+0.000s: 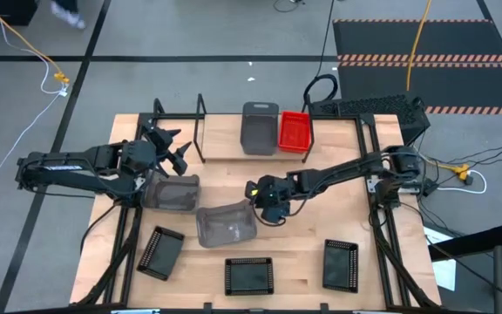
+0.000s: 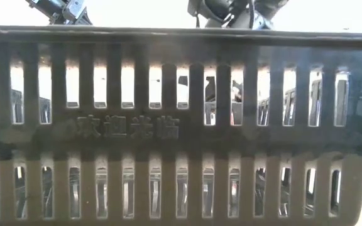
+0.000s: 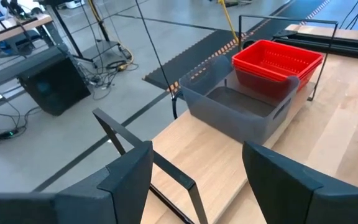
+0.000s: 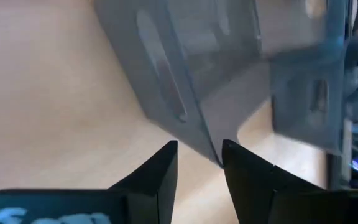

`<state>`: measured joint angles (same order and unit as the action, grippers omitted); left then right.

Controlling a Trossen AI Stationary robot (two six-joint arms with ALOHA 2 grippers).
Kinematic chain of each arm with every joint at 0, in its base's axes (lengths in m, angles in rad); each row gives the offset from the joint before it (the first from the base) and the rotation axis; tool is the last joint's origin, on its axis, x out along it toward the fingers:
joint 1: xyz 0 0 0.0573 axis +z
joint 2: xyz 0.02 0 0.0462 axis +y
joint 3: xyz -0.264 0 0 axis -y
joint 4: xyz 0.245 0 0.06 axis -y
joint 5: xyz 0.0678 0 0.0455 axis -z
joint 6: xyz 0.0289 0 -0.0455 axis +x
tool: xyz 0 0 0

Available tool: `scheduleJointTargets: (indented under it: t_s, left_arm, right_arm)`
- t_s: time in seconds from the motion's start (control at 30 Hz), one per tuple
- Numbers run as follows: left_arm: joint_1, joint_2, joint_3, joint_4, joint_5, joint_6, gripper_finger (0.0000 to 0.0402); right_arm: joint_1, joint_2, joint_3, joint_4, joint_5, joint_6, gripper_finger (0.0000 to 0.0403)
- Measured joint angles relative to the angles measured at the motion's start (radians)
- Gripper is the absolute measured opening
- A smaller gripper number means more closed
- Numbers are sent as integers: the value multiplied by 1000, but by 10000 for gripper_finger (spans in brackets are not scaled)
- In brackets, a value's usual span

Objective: Stack baskets on shelf by color
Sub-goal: Stack the right light black bin on top of the other light black bin on the shelf

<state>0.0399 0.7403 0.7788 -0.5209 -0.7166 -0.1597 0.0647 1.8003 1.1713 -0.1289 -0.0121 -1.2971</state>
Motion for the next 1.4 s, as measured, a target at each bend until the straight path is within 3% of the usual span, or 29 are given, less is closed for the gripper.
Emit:
scheduleJointTargets:
  t_s: [0.1, 0.33, 0.43, 0.6, 0.8, 0.9, 0.97, 1.13, 1.23, 1.4]
  left_arm:
    - [0, 0, 0, -6, 0, -4, 250]
    - [-1, 6, 0, -33, 0, -14, 250]
    - [-1, 6, 0, -37, 0, -21, 250]
    - [-1, 6, 0, -37, 0, -27, 250]
    - [-1, 6, 0, -37, 0, -27, 250]
    - [-1, 6, 0, -36, 0, -27, 250]
    - [-1, 6, 0, -34, 0, -28, 250]
    - [-1, 6, 0, -24, 0, -29, 250]
    - [-1, 6, 0, -3, 0, -29, 250]
    - [-1, 6, 0, 40, -1, -4, 250]
  right_arm:
    - [8, 23, 0, 36, 68, -44, 118]
    - [16, 26, -1, 16, 64, -79, 115]
    - [14, 29, 1, -22, 65, -49, 91]
    - [24, 14, -2, -144, 58, -11, 14]
    - [75, -98, 30, -265, -42, 70, 5]
    - [91, -181, 66, -265, -98, 182, 4]
    - [91, -240, 93, -250, -99, 339, 3]
    - [3, -328, 199, -317, 105, 770, 2]
    - [-85, -325, 292, -401, 190, 924, 2]
    - [-251, -206, 500, -629, 144, 1028, 1]
